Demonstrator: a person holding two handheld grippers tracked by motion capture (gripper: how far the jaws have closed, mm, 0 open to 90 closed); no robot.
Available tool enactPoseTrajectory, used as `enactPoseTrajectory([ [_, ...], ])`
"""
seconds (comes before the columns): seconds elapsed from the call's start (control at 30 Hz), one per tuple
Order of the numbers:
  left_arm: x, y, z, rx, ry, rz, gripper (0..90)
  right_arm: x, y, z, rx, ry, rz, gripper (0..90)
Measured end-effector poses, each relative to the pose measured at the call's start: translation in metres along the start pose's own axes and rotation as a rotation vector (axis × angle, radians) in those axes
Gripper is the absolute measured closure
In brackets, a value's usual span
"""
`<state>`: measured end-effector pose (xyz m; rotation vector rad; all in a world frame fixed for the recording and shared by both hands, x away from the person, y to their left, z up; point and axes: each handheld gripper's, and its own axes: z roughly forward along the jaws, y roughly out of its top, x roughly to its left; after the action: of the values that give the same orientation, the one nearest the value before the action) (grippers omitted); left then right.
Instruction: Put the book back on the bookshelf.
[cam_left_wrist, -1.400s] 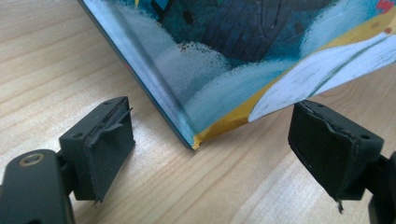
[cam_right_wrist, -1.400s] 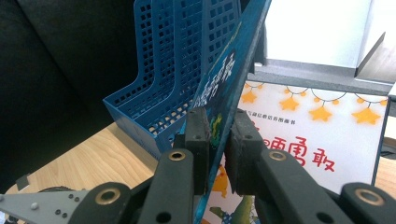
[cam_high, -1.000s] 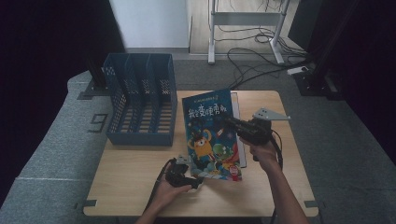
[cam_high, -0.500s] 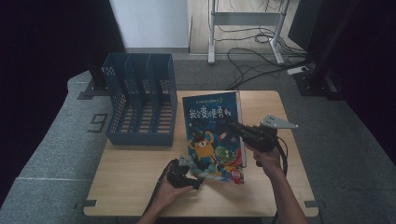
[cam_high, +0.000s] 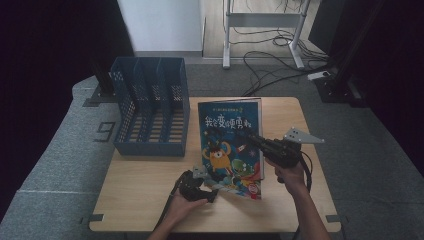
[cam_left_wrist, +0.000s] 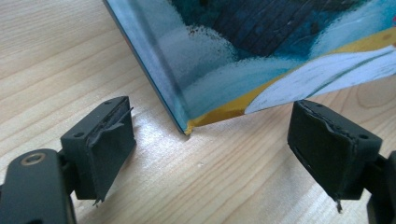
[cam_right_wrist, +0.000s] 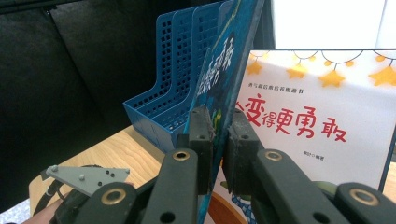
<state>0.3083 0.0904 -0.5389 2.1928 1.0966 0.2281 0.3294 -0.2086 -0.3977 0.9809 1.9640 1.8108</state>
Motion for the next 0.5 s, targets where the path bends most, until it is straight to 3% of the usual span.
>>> enactPoseTrajectory([
  [0.5, 0.0003, 0.0028, 0.0026, 0.008, 0.027, 0.021, 14.8, -0.0025, -0.0082, -0.0081, -0.021, 0.015, -0.006, 82.4],
])
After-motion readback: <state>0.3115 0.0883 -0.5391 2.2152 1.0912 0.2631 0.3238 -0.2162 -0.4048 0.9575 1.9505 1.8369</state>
